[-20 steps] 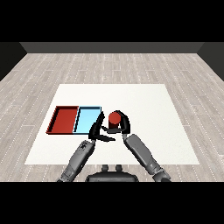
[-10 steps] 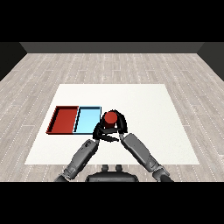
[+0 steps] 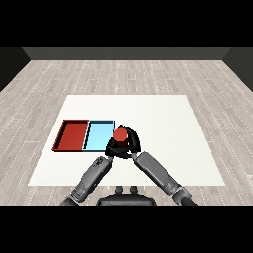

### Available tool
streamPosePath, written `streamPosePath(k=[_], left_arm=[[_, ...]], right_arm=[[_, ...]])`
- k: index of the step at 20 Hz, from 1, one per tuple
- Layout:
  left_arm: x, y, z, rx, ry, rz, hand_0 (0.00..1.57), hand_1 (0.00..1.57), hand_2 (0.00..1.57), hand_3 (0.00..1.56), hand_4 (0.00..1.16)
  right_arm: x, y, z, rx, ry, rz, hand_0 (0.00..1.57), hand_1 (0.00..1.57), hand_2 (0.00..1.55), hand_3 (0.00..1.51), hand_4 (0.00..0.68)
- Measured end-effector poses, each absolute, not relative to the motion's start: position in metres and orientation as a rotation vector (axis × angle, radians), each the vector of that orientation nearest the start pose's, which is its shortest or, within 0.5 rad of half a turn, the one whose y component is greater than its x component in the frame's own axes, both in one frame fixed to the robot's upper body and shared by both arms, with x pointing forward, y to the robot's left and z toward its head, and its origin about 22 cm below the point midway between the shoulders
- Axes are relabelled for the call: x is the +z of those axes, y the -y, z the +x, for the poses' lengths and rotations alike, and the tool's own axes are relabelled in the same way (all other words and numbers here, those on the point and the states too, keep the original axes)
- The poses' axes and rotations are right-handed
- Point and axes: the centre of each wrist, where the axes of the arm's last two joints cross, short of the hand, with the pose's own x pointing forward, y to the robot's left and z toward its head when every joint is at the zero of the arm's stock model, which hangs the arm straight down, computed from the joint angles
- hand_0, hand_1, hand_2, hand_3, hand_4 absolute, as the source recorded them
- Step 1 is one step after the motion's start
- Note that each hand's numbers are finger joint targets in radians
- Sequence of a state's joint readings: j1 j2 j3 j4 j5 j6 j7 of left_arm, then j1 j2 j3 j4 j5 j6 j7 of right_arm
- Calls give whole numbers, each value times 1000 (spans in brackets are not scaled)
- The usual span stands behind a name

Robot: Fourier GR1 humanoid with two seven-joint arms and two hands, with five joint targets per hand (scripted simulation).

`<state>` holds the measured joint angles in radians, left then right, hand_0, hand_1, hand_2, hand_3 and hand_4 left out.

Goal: Pick the red can and put it in the red box

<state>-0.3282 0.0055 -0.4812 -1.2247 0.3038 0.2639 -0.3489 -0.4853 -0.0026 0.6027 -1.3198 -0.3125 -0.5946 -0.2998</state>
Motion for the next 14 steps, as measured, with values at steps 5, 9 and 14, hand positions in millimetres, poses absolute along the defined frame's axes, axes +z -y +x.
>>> streamPosePath(k=[5,9,14], left_arm=[[-16,-90,278,-96,1754,-245,742,742,887,707,824],[-19,-89,279,-28,1721,-164,1571,1571,1497,1380,912],[-19,-81,280,-24,1701,-74,1562,1562,1508,1409,971]], right_arm=[[45,38,283,95,1915,238,1473,1473,1450,1365,626],[41,38,286,89,1911,241,1529,1529,1458,1379,626],[46,36,286,91,1907,241,1499,1499,1454,1380,606]])
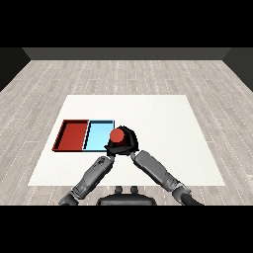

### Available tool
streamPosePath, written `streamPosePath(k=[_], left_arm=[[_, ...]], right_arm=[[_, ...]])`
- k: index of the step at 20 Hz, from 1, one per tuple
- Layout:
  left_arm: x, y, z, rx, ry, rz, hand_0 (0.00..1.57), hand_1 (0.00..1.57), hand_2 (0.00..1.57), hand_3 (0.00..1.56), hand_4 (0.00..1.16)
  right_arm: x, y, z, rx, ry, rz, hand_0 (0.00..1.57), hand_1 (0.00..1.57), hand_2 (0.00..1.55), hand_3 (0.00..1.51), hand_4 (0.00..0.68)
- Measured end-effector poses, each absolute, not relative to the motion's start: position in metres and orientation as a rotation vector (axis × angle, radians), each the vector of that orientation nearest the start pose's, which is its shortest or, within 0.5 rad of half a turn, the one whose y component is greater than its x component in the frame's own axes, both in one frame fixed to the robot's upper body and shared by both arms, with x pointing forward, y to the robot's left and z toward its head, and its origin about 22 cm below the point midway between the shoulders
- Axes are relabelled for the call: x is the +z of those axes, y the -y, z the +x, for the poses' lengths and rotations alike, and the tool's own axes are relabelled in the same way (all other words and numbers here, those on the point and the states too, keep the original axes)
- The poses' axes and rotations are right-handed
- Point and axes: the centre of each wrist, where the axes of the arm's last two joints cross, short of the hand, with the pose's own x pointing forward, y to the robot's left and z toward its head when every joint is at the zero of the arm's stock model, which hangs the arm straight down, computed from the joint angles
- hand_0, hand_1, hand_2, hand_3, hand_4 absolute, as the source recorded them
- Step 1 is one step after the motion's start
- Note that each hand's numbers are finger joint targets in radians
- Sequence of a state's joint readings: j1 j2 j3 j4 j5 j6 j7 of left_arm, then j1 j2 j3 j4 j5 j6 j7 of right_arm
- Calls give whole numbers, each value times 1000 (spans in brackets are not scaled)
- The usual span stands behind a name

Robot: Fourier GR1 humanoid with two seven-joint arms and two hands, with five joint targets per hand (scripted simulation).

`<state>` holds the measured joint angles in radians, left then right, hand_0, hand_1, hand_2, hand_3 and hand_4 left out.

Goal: Pick the red can and put it in the red box

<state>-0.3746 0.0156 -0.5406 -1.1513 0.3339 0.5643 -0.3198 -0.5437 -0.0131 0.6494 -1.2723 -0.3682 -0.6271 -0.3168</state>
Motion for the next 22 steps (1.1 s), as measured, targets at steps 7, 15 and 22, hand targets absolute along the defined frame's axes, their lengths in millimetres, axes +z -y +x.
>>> streamPosePath(k=[7,15,22], left_arm=[[-17,-82,286,7,1715,6,1571,1571,1529,1427,966],[-15,-85,288,27,1758,43,1571,1571,1529,1455,1118],[-7,-84,288,17,1772,59,1571,1571,1571,1502,1137]], right_arm=[[48,36,284,73,1920,267,1453,1453,1440,1379,597],[47,36,284,93,1904,273,0,0,0,0,0],[53,39,284,111,1906,263,0,0,0,0,0]])
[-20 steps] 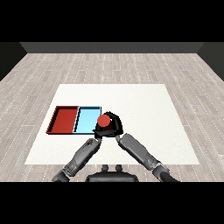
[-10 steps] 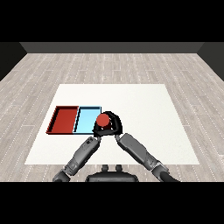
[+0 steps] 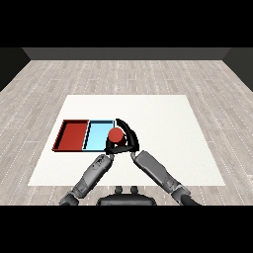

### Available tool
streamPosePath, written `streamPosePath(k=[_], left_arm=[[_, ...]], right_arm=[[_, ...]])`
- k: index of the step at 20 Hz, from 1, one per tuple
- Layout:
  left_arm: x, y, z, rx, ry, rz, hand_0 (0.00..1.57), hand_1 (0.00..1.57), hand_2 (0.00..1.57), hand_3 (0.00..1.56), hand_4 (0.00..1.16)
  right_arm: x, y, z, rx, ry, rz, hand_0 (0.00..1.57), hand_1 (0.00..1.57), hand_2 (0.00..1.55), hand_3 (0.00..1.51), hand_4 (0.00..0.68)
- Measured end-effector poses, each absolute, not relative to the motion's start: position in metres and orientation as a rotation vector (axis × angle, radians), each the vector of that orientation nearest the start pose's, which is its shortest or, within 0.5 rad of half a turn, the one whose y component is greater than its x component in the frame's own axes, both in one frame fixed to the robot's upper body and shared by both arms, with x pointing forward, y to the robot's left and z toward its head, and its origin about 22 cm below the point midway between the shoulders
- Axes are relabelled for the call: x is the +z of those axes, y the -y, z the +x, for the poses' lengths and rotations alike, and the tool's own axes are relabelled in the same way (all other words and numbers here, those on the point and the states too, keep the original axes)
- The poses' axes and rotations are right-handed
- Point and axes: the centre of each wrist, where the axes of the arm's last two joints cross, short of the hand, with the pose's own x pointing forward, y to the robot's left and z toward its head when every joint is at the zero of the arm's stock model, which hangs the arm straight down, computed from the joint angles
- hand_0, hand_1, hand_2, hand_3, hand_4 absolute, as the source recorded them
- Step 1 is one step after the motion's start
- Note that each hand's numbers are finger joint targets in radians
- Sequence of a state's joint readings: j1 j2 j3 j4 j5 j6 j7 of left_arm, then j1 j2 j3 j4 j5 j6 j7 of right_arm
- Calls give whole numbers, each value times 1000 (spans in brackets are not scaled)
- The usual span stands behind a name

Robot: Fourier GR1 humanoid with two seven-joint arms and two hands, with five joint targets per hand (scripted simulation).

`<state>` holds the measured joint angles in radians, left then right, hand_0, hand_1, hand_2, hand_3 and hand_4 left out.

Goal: Pick the red can and put it in the red box

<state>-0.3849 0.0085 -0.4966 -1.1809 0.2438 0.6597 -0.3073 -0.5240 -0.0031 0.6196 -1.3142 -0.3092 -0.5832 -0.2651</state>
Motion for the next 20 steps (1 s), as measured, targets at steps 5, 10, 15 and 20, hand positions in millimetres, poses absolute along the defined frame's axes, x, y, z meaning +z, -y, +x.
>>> streamPosePath(k=[5,10,15,20], left_arm=[[-11,-90,291,33,1749,48,1571,1571,1571,1508,1140],[-22,-103,287,40,1737,79,1571,1571,1571,1484,1130],[-21,-126,290,41,1762,142,1571,1571,1571,1482,1130],[-8,-165,301,-4,1784,285,1571,1571,1564,1467,1123]], right_arm=[[46,52,281,78,1927,249,0,0,0,0,0],[63,79,283,11,1979,205,0,0,0,0,0],[76,116,277,-50,2026,188,0,0,0,0,0],[67,164,257,-95,2016,109,0,0,0,0,0]])
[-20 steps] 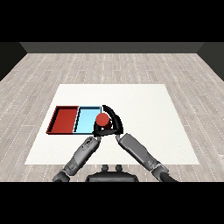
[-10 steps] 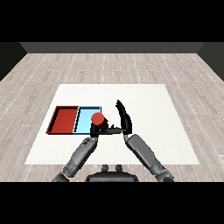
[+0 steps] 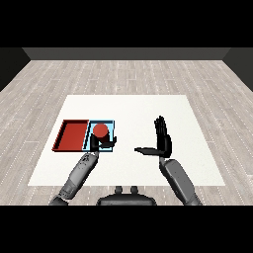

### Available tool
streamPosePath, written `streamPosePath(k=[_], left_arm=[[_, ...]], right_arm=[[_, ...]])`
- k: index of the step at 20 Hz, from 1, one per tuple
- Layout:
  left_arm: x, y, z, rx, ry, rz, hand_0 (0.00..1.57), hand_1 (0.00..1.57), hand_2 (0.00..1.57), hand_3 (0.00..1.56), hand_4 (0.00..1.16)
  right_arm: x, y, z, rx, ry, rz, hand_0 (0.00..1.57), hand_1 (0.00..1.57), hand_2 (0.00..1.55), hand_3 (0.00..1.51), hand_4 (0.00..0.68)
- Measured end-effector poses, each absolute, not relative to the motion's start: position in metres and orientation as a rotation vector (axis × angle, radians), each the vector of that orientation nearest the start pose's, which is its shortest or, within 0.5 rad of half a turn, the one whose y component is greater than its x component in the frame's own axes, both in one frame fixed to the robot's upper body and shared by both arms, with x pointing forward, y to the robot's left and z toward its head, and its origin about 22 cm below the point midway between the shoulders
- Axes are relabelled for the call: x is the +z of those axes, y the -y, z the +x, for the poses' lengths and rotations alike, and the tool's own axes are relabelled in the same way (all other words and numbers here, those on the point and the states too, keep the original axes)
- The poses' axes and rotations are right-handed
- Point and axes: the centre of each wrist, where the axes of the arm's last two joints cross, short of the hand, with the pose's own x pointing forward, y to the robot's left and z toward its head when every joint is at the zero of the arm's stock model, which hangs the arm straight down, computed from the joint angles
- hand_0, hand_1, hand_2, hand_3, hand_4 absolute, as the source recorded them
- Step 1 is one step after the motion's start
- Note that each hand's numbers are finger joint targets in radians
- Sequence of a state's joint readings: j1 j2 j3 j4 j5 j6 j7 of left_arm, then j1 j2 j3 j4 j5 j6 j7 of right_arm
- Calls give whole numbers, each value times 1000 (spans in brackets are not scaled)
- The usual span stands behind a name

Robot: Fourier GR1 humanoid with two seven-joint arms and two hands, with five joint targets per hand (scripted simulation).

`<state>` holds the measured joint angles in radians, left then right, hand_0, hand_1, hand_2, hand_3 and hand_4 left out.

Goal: Pick the red can and put it in the red box

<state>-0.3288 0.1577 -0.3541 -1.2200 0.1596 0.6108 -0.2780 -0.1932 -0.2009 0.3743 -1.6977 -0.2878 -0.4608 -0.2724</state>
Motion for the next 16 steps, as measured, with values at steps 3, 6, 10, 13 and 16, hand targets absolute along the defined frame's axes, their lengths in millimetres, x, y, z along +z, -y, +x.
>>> streamPosePath(k=[3,6,10,13,16], left_arm=[[0,-201,307,-25,1785,377,1571,1571,1560,1467,1115],[3,-233,316,-40,1751,482,1571,1571,1554,1467,1100],[9,-279,325,-29,1686,575,1571,1571,1571,1497,1120],[7,-308,335,-36,1620,649,1571,1571,1560,1483,1091],[2,-328,347,-55,1533,709,1571,1571,1562,1472,1089]], right_arm=[[55,191,244,-121,1991,39,0,0,0,0,0],[43,213,241,-138,1967,-15,0,0,0,0,0],[37,237,237,-130,1945,-76,0,0,0,0,0],[34,248,237,-129,1920,-123,0,0,0,0,0],[28,252,237,-127,1894,-155,0,0,0,0,0]])
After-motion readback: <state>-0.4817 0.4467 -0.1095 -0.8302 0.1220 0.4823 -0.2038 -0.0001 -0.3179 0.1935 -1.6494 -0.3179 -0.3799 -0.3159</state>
